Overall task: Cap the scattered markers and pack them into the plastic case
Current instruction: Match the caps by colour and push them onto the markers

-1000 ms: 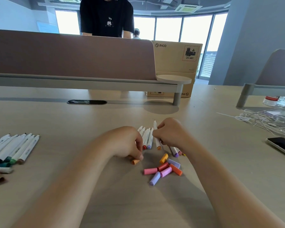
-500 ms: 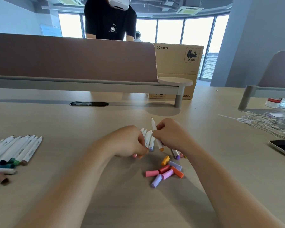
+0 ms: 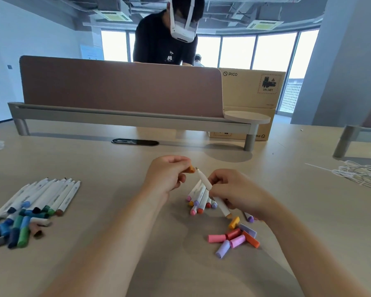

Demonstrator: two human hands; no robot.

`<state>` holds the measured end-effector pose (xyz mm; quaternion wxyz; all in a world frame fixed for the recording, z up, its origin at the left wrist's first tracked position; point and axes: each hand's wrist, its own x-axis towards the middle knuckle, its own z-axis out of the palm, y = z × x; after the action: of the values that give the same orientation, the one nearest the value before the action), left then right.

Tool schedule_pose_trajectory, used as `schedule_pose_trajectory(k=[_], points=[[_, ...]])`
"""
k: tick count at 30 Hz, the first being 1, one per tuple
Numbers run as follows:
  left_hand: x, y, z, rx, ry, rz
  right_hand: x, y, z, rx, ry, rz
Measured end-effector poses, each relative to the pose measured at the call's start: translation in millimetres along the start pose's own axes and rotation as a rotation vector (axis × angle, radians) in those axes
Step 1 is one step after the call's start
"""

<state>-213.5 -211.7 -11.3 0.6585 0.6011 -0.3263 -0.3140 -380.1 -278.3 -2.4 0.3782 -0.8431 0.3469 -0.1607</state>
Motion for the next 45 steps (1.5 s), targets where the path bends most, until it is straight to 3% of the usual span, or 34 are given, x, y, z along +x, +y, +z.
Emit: schedule_pose_trajectory(k=[8,26,32,36,45], points=[[1,-3,4,-0.014,0.007,0.006,-1,-1,0,-0.031,-0.049,-0.008],[-7,-4,15,0.003,-0.083,0.054,2,6,-8,-0.146,0.109,-0.088],[-8,-8,21,0.390,-0.153,0.181,16,27,-16,-0.344,0.316,0.147],[-13,-8,23,0.456,-0.182,0.203,24,40,-15,-0.463,0.302,0.294],[-11,-9,23,0.488,-0.166,0.196,26,42,-7,-0.617,0.215,0.337]])
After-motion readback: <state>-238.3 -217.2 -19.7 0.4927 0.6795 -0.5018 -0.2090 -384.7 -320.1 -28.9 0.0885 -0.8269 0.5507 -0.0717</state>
